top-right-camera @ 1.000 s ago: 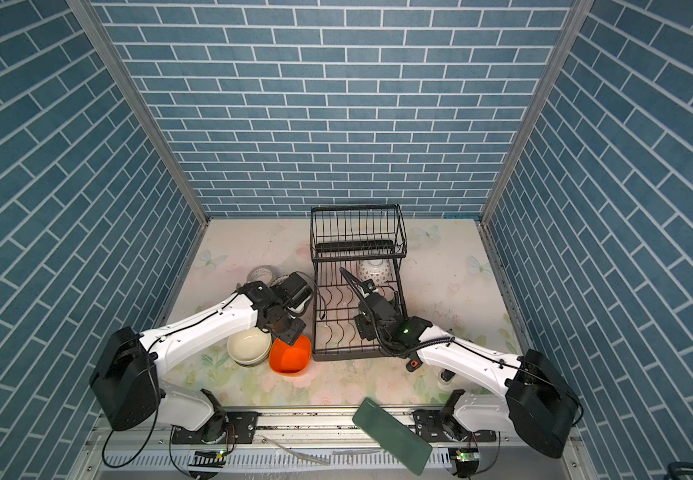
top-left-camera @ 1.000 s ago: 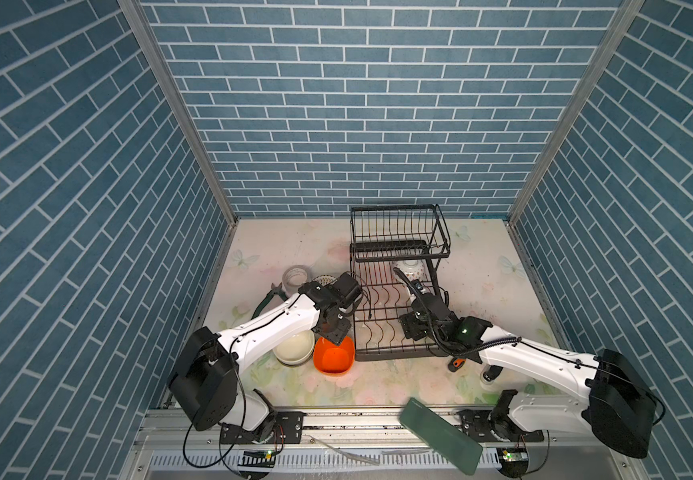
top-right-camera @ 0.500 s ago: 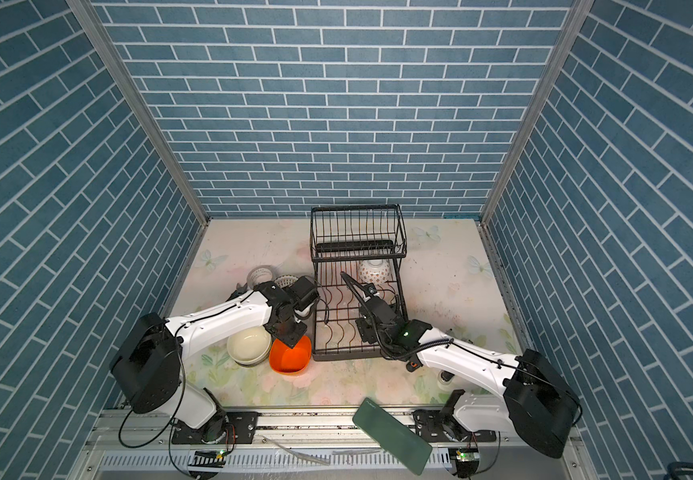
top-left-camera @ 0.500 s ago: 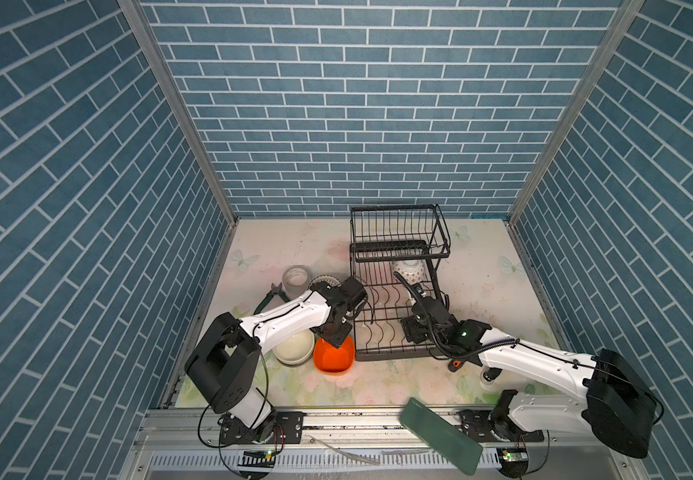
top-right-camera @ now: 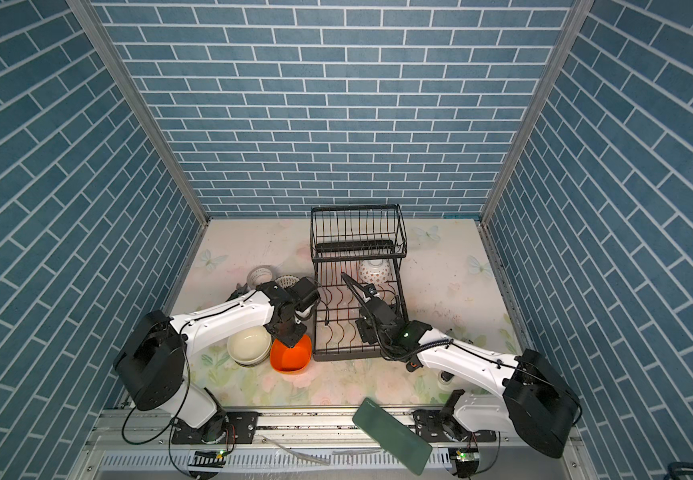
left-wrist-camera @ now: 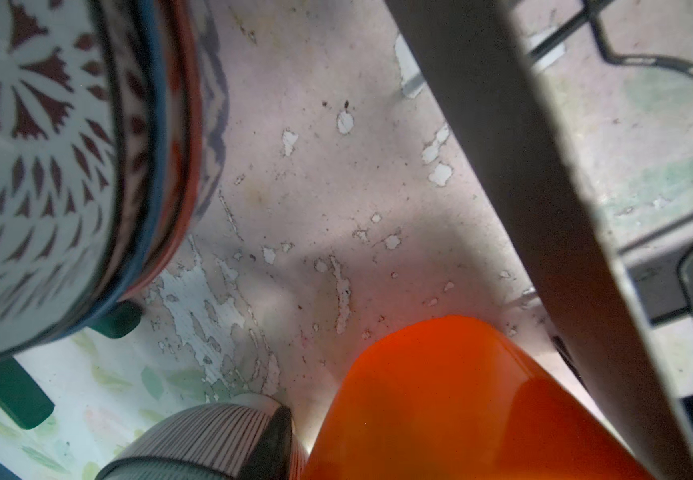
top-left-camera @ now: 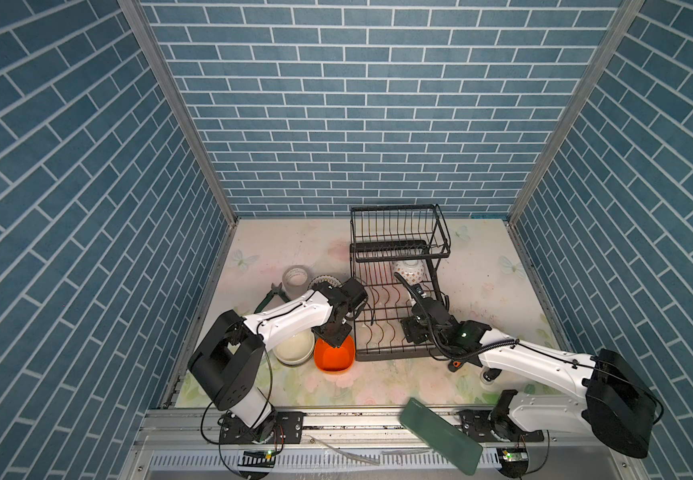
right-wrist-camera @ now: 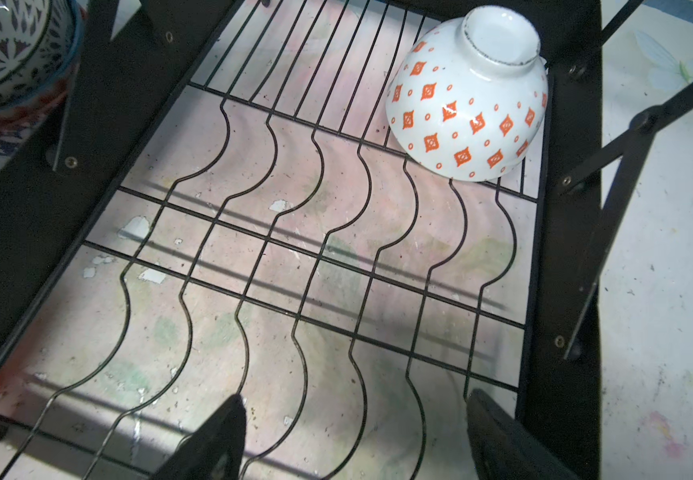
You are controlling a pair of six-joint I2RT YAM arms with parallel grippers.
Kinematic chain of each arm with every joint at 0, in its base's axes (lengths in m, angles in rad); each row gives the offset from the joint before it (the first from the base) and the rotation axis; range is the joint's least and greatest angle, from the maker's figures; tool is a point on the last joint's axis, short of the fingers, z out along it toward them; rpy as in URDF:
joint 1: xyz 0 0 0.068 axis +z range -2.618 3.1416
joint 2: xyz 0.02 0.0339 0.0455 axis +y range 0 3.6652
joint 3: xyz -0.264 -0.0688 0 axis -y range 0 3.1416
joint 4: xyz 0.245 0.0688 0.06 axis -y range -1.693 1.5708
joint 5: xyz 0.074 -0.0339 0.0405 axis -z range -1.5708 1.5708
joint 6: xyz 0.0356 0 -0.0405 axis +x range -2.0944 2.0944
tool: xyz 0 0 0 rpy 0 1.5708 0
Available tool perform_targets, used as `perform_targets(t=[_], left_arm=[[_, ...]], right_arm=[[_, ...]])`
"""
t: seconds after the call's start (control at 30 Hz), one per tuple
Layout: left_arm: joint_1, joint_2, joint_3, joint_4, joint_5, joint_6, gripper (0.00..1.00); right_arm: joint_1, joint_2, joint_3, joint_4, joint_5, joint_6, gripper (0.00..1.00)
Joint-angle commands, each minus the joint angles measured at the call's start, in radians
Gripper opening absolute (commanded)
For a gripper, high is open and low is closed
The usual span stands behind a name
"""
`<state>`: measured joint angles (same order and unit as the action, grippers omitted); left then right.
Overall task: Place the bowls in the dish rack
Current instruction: 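Grasp the rim of the orange bowl with the left gripper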
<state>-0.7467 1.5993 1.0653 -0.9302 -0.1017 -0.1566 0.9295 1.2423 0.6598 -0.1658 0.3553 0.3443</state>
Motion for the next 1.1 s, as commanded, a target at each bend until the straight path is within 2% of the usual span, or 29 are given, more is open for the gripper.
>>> perform_targets(t=[0.0,0.3,0.5,1.07], left_arm=[[-0.004,0.009,-0.006,-0.003,0.002,-0.001,0.36],[-0.003,0.005,-0.004,-0.007,0.006,0.005,0.34],[-0.005,-0.005,-0.003,-0.010,0.009,0.012,0.27],[-0.005,-0.023,0.001,-0.018,0.005,0.020,0.18]], right_arm=[[0.006,-0.018,-0.020,0.007,0.023,0.039,0.83],[0.008,-0.001,-0.009,0.004,0.022,0.033,0.83],[0.009,-0.001,-0.009,0.008,0.023,0.035,0.83],[0.017,0.000,-0.020,0.016,0.031,0.036,0.83]])
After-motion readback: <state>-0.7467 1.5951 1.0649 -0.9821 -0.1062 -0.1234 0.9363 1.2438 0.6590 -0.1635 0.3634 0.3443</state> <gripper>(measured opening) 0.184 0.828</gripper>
